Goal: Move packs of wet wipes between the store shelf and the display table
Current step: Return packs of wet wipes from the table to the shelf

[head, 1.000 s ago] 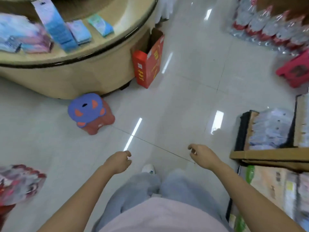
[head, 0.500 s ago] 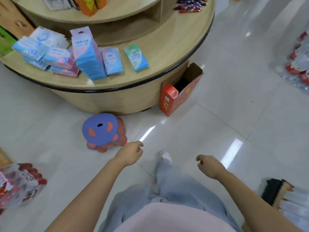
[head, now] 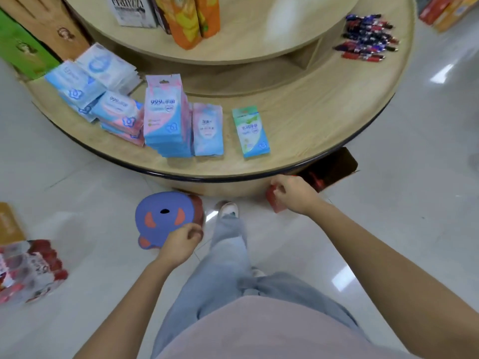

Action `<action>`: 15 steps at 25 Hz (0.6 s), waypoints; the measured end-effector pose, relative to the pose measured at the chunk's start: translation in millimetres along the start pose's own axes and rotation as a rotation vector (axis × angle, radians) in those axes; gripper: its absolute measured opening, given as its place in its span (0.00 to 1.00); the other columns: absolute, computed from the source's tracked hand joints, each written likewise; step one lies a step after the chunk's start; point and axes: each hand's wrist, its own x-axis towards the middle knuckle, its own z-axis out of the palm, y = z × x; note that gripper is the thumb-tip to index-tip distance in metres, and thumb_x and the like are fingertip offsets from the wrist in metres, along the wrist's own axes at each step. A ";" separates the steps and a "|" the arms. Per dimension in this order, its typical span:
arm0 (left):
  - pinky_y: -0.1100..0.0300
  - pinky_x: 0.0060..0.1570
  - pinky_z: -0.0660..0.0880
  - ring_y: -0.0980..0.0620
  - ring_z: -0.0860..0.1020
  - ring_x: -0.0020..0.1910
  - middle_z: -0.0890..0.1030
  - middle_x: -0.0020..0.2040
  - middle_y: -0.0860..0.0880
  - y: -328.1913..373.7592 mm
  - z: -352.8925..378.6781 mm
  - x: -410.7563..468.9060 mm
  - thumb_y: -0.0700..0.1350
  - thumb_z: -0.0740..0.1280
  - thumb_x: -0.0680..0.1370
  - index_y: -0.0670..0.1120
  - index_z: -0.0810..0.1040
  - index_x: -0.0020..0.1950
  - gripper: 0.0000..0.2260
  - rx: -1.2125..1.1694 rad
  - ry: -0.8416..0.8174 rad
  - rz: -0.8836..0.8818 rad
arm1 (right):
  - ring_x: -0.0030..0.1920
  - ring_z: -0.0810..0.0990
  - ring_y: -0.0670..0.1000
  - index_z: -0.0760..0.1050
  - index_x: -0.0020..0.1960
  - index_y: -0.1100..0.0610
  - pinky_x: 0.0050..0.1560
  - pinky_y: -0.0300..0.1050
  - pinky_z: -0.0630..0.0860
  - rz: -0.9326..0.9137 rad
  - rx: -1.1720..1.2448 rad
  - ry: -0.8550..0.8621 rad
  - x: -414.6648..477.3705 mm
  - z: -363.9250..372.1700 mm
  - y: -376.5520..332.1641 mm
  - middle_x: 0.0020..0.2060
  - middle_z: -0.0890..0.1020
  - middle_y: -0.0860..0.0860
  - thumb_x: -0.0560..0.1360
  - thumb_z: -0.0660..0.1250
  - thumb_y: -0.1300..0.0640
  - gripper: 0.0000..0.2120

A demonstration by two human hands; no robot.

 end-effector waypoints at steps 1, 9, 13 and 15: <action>0.59 0.49 0.70 0.49 0.77 0.50 0.81 0.53 0.47 12.5 -9.9 18.0 0.42 0.61 0.79 0.45 0.76 0.61 0.12 0.004 -0.003 0.009 | 0.55 0.78 0.58 0.75 0.60 0.60 0.54 0.48 0.74 0.031 0.028 0.002 14.2 -4.3 -3.2 0.53 0.81 0.57 0.75 0.61 0.60 0.14; 0.57 0.59 0.70 0.46 0.76 0.60 0.76 0.63 0.45 163.9 -50.4 145.0 0.38 0.61 0.77 0.43 0.68 0.69 0.19 -0.179 -0.090 0.118 | 0.53 0.76 0.55 0.69 0.67 0.61 0.49 0.41 0.68 0.337 0.353 0.083 128.5 -33.6 -13.2 0.50 0.77 0.55 0.75 0.66 0.56 0.22; 0.55 0.49 0.70 0.44 0.76 0.54 0.76 0.55 0.44 195.7 -39.3 187.2 0.36 0.61 0.75 0.39 0.67 0.63 0.16 -0.287 -0.039 -0.028 | 0.57 0.77 0.60 0.67 0.66 0.64 0.55 0.48 0.74 0.438 0.477 0.082 187.3 -25.1 -19.8 0.57 0.76 0.60 0.70 0.72 0.48 0.33; 0.55 0.48 0.74 0.46 0.78 0.52 0.78 0.52 0.48 203.1 -33.9 199.5 0.37 0.62 0.73 0.40 0.69 0.61 0.16 -0.423 -0.029 -0.103 | 0.53 0.78 0.61 0.70 0.60 0.63 0.54 0.55 0.76 0.469 0.470 0.081 204.6 -14.3 -22.8 0.53 0.78 0.60 0.63 0.74 0.42 0.35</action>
